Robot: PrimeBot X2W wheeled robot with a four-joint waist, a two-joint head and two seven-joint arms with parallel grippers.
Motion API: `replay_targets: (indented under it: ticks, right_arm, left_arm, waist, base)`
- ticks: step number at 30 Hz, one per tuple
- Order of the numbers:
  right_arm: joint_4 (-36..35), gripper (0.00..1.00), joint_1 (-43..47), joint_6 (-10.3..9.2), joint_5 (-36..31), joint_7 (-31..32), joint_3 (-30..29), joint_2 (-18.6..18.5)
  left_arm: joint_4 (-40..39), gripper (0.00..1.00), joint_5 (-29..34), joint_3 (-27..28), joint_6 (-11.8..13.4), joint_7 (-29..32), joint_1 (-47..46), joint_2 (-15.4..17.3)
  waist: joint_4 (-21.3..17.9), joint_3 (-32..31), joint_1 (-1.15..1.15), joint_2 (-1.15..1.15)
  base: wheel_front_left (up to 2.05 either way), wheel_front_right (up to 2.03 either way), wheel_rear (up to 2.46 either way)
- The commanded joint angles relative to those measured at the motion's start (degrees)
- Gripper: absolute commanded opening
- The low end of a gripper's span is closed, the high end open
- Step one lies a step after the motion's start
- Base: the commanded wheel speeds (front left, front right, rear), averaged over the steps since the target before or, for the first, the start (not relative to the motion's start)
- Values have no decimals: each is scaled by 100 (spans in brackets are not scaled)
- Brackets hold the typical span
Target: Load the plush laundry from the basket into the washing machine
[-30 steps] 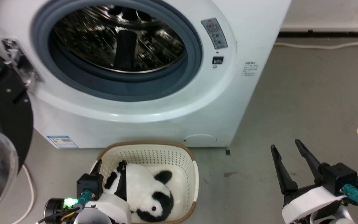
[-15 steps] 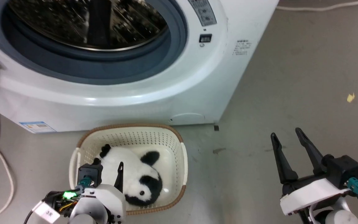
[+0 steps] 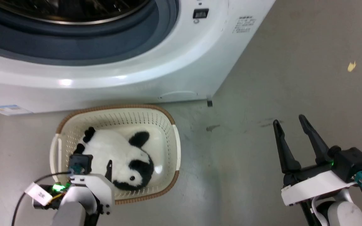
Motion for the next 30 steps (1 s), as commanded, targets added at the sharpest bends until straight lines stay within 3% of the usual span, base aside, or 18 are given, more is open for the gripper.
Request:
replay_targets:
  ticks: [1, 16, 30]
  right_arm:
    - [-45, 100, -126, -3, 80, -62, 24, 4]
    - [-150, 100, -345, -4, 215, -242, 138, 5]
    - [-182, 100, -536, -4, 529, -409, 287, 6]
  left_arm:
    - [174, 100, -48, -10, -4, 29, -185, 69]
    - [1216, 100, 48, -494, -158, 284, -1200, 332]
    - [2133, 100, -95, -700, -122, 347, -1971, 716]
  waist:
    - [-49, 187, -1, -1]
    - [-177, 924, -1, -1]
    - [-542, 1561, -1, -1]
  base:
    - [0, 0, 0]
    - [0, 0, 0]
    - [0, 0, 0]
